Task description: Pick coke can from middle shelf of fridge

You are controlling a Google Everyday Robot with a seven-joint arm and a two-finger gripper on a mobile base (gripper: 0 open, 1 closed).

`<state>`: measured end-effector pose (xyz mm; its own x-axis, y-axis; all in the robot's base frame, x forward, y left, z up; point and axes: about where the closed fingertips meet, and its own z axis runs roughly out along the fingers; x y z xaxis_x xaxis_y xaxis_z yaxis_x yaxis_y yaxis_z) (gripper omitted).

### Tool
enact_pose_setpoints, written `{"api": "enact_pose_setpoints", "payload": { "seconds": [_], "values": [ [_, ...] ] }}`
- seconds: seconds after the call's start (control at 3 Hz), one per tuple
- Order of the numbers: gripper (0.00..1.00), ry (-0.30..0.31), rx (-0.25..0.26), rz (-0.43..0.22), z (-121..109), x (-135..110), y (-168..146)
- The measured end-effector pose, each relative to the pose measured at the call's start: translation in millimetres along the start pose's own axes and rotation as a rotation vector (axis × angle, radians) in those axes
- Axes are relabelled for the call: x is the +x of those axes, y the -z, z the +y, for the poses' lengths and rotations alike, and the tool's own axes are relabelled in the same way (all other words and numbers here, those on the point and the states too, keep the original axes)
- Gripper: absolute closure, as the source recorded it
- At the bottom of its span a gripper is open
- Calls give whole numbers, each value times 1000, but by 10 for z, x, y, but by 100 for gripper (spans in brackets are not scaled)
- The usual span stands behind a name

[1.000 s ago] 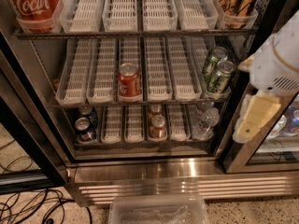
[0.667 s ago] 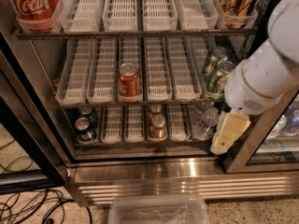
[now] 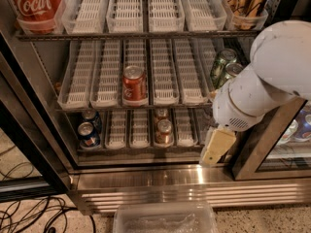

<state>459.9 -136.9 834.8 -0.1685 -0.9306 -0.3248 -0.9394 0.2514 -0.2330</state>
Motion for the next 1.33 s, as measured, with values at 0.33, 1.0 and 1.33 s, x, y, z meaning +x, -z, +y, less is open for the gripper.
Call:
{"api": "enact_pose_setpoints", "payload": {
  "seconds": [0.33, 1.0, 1.33],
  "values": [
    [0, -1, 23, -40, 55, -87, -53],
    [0, -78, 122, -252, 159, -436, -416],
    [0, -127, 198, -375, 75, -633, -510]
  ]
}}
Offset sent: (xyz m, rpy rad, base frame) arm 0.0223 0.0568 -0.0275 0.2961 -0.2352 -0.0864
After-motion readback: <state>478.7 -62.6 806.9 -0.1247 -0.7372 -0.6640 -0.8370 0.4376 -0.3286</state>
